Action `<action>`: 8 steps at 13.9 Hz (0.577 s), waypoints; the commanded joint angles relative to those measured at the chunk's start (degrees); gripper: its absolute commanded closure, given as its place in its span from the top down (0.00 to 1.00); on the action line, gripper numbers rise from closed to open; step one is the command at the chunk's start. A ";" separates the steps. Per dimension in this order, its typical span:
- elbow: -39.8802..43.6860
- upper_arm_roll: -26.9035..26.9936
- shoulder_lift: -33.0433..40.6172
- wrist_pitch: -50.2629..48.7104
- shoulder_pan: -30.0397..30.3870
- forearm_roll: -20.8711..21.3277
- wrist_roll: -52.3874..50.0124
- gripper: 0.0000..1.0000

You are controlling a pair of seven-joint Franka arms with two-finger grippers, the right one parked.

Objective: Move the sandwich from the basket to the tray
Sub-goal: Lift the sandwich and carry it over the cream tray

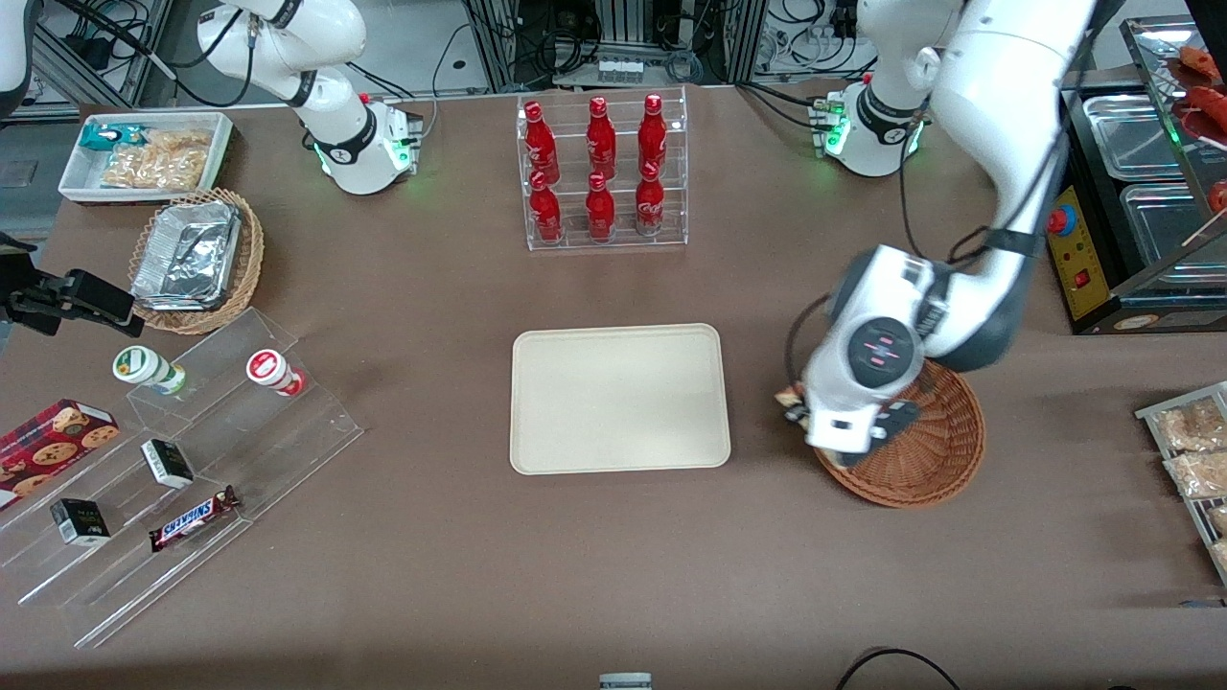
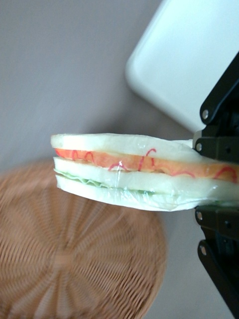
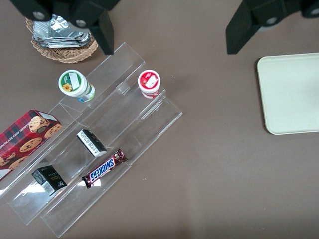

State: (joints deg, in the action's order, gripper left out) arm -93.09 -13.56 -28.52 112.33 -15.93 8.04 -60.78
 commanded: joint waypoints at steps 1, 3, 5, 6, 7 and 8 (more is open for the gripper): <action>7.36 0.81 -4.69 0.51 -7.86 0.31 4.86 0.10; 10.28 0.81 -8.73 5.07 -13.30 0.65 7.94 0.10; 12.65 0.81 -13.12 10.00 -17.36 0.66 9.98 0.10; 13.27 0.81 -14.79 10.80 -18.94 0.66 10.16 0.11; 13.72 0.81 -16.03 10.81 -19.92 0.66 10.51 0.11; 14.50 0.81 -17.26 10.90 -21.58 0.66 9.99 0.11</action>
State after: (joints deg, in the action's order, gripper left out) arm -82.67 -13.43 -42.45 123.54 -35.23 8.04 -52.01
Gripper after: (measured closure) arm 0.846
